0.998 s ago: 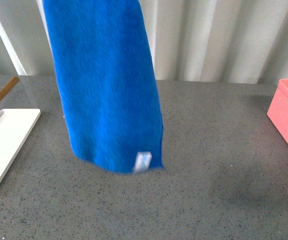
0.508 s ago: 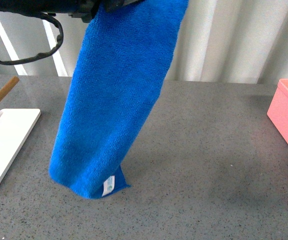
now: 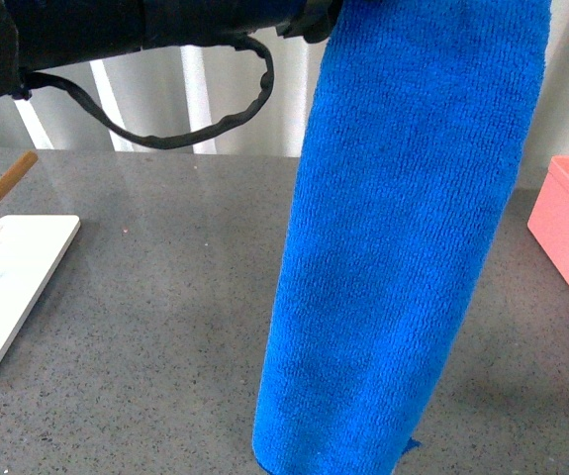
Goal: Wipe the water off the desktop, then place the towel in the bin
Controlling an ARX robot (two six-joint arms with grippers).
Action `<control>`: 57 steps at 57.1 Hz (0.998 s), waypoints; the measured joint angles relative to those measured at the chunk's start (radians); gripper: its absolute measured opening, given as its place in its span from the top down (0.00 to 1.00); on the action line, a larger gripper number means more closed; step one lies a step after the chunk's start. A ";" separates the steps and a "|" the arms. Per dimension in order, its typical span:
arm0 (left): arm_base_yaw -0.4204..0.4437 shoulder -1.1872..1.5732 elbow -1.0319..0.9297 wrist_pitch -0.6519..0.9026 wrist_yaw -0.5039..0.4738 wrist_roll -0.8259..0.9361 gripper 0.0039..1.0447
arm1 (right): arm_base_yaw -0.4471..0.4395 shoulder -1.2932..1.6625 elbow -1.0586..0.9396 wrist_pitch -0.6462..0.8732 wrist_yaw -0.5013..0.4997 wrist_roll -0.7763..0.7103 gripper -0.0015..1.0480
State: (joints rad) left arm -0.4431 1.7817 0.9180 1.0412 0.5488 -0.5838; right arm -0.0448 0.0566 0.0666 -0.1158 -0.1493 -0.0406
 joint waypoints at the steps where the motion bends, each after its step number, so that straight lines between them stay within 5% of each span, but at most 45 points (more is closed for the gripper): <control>1: 0.000 0.000 0.002 0.000 0.000 -0.001 0.96 | -0.021 0.034 0.021 -0.041 -0.056 -0.010 0.07; 6: -0.008 0.000 0.015 -0.002 -0.006 -0.002 0.96 | -0.122 0.225 0.114 0.036 -0.231 -0.027 0.07; 14: -0.018 0.001 0.031 -0.018 -0.017 -0.001 0.96 | -0.181 0.516 0.285 0.332 -0.288 -0.060 0.07; 28: -0.042 0.000 0.041 -0.014 -0.045 -0.024 0.96 | 0.051 0.920 0.231 0.517 -0.387 -0.079 0.07; 40: -0.061 -0.027 0.042 -0.027 -0.062 -0.047 0.96 | 0.251 1.126 0.173 0.748 -0.337 -0.134 0.07; 57: -0.101 -0.051 0.050 -0.060 -0.080 -0.054 0.96 | 0.298 1.390 0.173 1.004 -0.303 -0.185 0.07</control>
State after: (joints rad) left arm -0.5446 1.7302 0.9680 0.9817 0.4690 -0.6376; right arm 0.2527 1.4464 0.2394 0.8886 -0.4519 -0.2253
